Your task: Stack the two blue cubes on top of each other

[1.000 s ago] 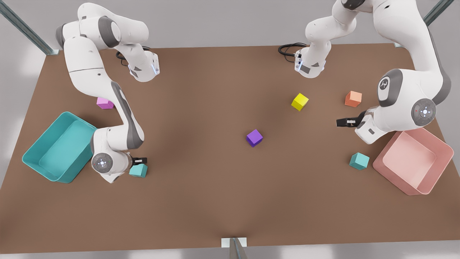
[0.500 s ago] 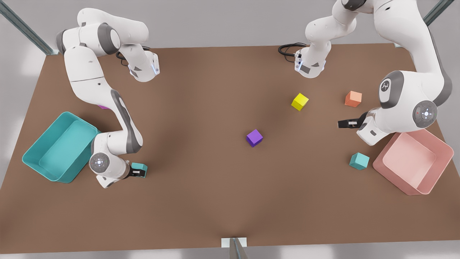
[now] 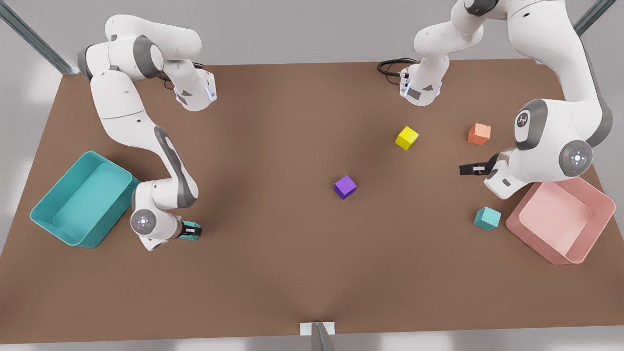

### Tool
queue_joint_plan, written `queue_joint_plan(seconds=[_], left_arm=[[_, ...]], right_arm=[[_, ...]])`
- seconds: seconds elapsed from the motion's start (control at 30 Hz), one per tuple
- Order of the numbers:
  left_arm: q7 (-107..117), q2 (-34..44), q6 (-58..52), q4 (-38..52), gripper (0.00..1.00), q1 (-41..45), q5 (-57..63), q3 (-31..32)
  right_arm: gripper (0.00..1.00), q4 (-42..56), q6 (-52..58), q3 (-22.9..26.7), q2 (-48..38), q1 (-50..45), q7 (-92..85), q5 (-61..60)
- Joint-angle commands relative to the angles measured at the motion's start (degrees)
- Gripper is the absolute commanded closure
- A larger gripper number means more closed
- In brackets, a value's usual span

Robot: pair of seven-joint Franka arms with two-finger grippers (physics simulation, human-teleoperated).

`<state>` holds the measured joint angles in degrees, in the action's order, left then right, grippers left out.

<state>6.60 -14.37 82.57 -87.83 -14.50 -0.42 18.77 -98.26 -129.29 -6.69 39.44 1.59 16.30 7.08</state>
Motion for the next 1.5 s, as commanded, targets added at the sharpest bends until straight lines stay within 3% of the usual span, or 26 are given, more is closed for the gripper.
queue_joint_plan(seconds=[0.0,0.1,0.13,0.17,0.27,0.3,0.47,0.57,0.63,0.7,0.83,0.93,0.97,1.0,1.2,1.23,1.3,1.37,1.47], left_arm=[[0.25,-0.31,0.04,0.02,0.0,-0.01,0.15,0.04],[0.25,-0.31,0.04,0.02,0.0,-0.09,0.24,0.04],[0.25,-0.31,0.04,0.02,0.0,-0.09,0.24,0.04],[0.25,-0.31,0.04,0.02,0.0,-0.09,0.24,0.04],[0.34,-0.31,0.04,0.11,0.0,-0.09,0.24,0.04],[0.34,-0.31,0.04,0.02,0.0,-0.09,0.24,0.04],[0.34,-0.22,0.04,0.38,0.0,-0.09,0.15,0.04],[0.43,-6.02,8.91,1.08,0.0,0.08,0.33,-2.59],[0.25,-9.18,12.17,1.43,0.0,-0.01,0.33,-4.0],[-0.28,-13.05,14.45,2.4,0.0,-1.06,0.94,-4.96],[-0.63,-21.83,19.29,7.4,0.0,-1.94,3.58,-9.98],[-19.33,-24.48,24.21,8.2,0.0,-2.03,3.58,-11.21],[-27.33,-24.57,24.21,8.02,0.0,-1.85,3.67,-11.21],[-34.79,-24.48,24.12,7.15,0.0,-1.5,5.33,-11.21],[-57.23,-23.51,33.35,0.29,0.0,-1.68,8.06,-12.18],[-57.23,-23.51,33.35,-0.06,0.0,-1.33,8.06,-12.18],[-59.25,-23.51,33.7,-0.33,0.0,-1.5,8.15,-12.18],[-59.34,-23.51,34.67,-0.85,0.0,-1.5,10.43,-12.18],[-59.34,-23.6,35.46,-1.56,0.0,-1.41,10.52,-12.18]], right_arm=[[0.0,0.18,-0.43,-0.16,0.99,-0.09,1.99,-0.05],[0.01,0.35,-0.34,-0.16,1.08,-0.01,1.46,0.04],[0.15,0.44,-0.17,-0.16,0.99,-0.09,0.93,-0.05],[0.35,0.44,0.09,-0.16,1.08,-0.09,0.49,-0.05],[0.61,1.06,0.53,-0.43,0.91,-0.09,-1.35,-0.05],[0.61,1.76,1.23,-0.52,0.64,-0.09,-1.36,-0.31],[0.57,9.76,7.04,-6.67,0.29,-3.34,6.55,-7.35],[0.57,20.21,5.46,-6.67,6.17,-17.14,28.69,-7.44],[0.57,30.67,2.3,-5.7,14.08,-25.49,40.74,-6.91],[0.56,36.74,-2.1,-1.4,19.62,-32.35,46.19,-6.82],[0.56,37.62,-5.0,0.45,21.73,-35.77,50.15,-6.82],[0.56,37.53,-6.23,2.12,22.44,-37.71,50.41,-6.91],[0.46,37.53,-6.5,2.21,22.7,-37.71,50.5,-6.91],[0.0,37.62,-6.76,2.21,22.79,-37.71,50.5,-6.91],[0.0,37.8,-3.08,1.68,17.96,-35.61,50.32,-7.78],[0.0,37.97,3.16,1.77,13.74,-33.41,50.06,-15.51],[0.0,37.97,20.7,2.38,8.12,-28.06,47.26,-16.93],[0.0,37.18,35.42,3.53,7.41,-17.51,28.21,-10.96],[0.0,37.62,34.99,9.5,8.64,-13.98,-4.24,-1.19]])
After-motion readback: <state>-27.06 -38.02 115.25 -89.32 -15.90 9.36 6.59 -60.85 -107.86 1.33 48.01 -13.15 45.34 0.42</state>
